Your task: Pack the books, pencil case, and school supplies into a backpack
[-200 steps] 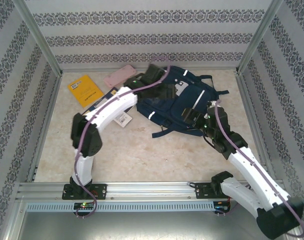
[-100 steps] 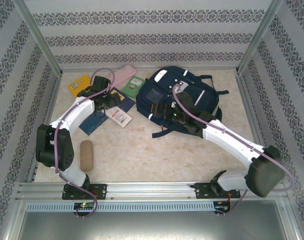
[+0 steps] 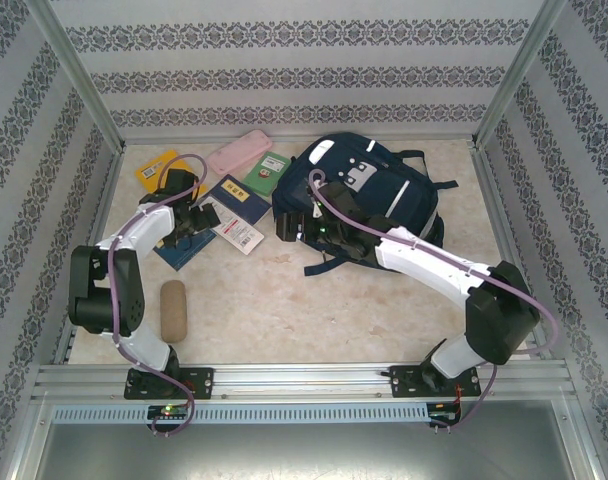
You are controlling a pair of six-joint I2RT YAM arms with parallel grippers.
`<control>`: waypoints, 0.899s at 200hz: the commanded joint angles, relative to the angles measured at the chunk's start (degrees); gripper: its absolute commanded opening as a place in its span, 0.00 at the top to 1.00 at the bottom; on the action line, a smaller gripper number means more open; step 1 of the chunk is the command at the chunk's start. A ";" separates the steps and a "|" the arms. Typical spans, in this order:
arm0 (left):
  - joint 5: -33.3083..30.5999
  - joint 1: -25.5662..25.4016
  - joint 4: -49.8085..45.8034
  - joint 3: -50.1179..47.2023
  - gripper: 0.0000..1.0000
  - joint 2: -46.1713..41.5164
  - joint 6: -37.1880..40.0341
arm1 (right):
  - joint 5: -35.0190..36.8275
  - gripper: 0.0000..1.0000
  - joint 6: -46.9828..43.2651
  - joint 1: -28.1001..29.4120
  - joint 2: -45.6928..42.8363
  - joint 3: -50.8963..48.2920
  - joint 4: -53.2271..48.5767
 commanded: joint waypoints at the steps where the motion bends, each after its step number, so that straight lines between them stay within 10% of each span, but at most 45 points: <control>1: -0.54 2.71 1.84 0.85 0.00 5.08 0.90 | -2.38 0.02 -0.77 1.37 1.69 2.94 0.71; 102: 22.10 0.37 15.36 -8.58 0.01 7.84 -18.15 | -3.19 0.02 -0.73 2.33 5.47 6.66 -1.85; 180: 18.78 -13.18 19.10 -15.04 0.00 0.34 -31.61 | -4.08 0.02 -0.62 2.05 10.50 11.41 -4.92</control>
